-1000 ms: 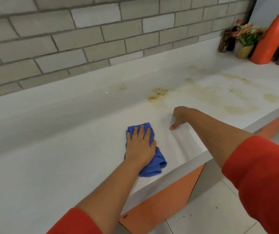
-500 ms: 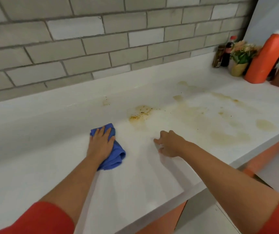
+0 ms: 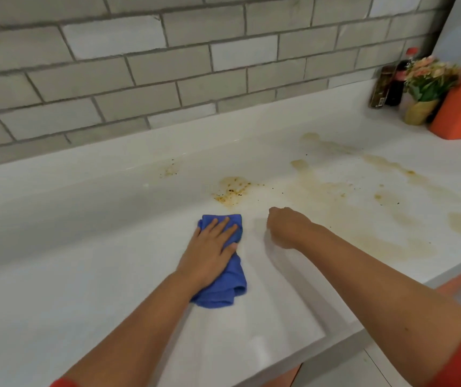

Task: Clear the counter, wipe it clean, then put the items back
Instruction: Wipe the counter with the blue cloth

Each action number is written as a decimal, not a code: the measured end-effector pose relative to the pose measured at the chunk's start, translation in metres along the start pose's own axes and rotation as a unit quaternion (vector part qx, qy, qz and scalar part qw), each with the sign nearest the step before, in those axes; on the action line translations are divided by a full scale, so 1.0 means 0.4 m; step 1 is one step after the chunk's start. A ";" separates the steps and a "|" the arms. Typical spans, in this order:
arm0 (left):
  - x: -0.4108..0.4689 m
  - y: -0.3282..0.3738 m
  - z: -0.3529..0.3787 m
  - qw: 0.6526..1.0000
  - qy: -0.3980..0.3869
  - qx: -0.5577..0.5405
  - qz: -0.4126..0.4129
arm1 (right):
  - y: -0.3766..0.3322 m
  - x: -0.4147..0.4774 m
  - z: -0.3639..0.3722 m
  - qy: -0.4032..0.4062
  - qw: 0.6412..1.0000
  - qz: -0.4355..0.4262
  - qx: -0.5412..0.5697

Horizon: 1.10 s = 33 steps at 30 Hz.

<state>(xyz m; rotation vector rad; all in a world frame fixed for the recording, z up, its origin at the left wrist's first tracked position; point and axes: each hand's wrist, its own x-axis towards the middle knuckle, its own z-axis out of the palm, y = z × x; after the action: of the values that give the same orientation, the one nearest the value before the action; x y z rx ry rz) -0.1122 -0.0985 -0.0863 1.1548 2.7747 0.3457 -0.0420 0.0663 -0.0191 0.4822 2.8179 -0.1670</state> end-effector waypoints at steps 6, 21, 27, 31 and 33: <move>-0.023 -0.091 -0.022 0.998 0.040 -0.008 -0.052 | 0.000 -0.003 -0.017 -0.043 0.999 -0.013 0.001; -0.090 0.075 0.018 0.999 0.033 -0.018 0.023 | 0.040 0.053 0.043 -0.032 0.999 -0.003 0.006; -0.171 -0.158 -0.040 0.988 0.072 -0.039 -0.133 | 0.039 0.034 0.037 -0.043 0.999 -0.027 -0.001; -0.227 -0.174 -0.031 0.971 0.070 0.041 -0.224 | 0.043 0.015 0.046 -0.028 0.997 -0.053 -0.050; -0.248 -0.087 -0.017 0.975 0.053 0.064 -0.204 | 0.040 0.013 0.045 -0.023 0.997 -0.054 -0.053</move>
<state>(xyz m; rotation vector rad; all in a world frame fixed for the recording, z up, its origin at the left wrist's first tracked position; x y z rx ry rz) -0.0674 -0.1939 -0.0866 0.5702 3.0701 0.1901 -0.0366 0.0800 -0.0389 0.2987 2.7912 -0.0497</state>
